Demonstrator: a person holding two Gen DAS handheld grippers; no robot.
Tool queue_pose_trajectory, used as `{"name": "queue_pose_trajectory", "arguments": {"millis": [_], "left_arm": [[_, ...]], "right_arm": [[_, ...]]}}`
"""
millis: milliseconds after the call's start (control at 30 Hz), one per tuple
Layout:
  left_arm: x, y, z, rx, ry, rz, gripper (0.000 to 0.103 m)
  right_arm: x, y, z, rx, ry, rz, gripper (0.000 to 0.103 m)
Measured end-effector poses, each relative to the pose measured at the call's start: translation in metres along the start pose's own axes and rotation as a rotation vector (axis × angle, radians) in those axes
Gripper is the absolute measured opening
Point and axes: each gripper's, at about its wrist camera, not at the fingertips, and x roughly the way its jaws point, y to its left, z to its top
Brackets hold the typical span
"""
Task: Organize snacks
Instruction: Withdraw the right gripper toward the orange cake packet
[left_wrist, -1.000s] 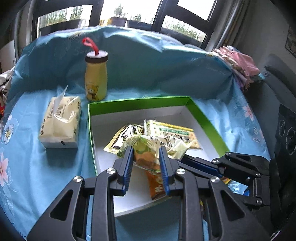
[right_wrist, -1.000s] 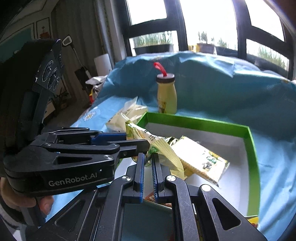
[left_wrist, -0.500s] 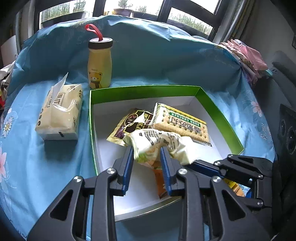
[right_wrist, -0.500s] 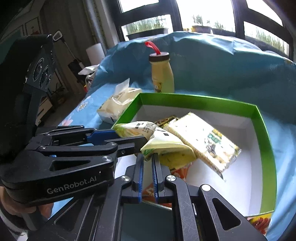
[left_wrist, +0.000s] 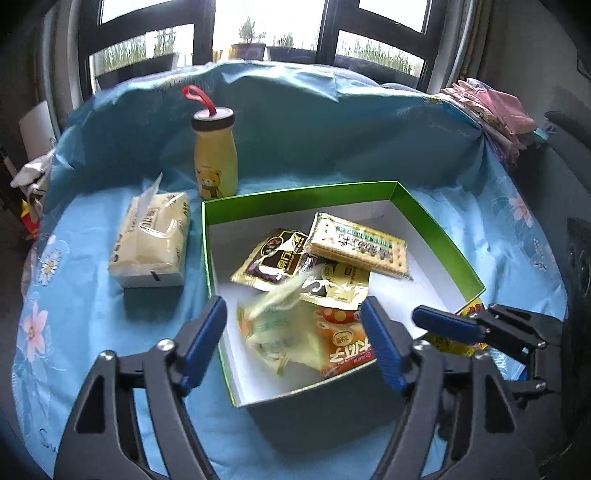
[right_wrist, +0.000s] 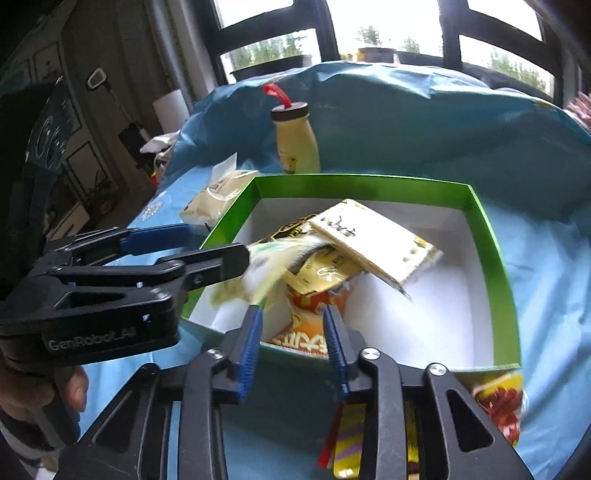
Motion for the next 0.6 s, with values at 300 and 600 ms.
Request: {"name": "queue_pose_trajectory", "arguments": {"millis": [300, 600], "left_arm": [[-0.035, -0.014, -0.018, 0.014, -0.042, 0.061, 0.092], [-0.071, -0.03, -0.032, 0.008, -0.085, 0.089, 0.103]], "right_arm": [[-0.049, -0.004, -0.019, 0.056, -0.066, -0.029, 0.057], [-0.094, -0.009, -0.04, 0.111, -0.115, -0.044, 0.066]]}}
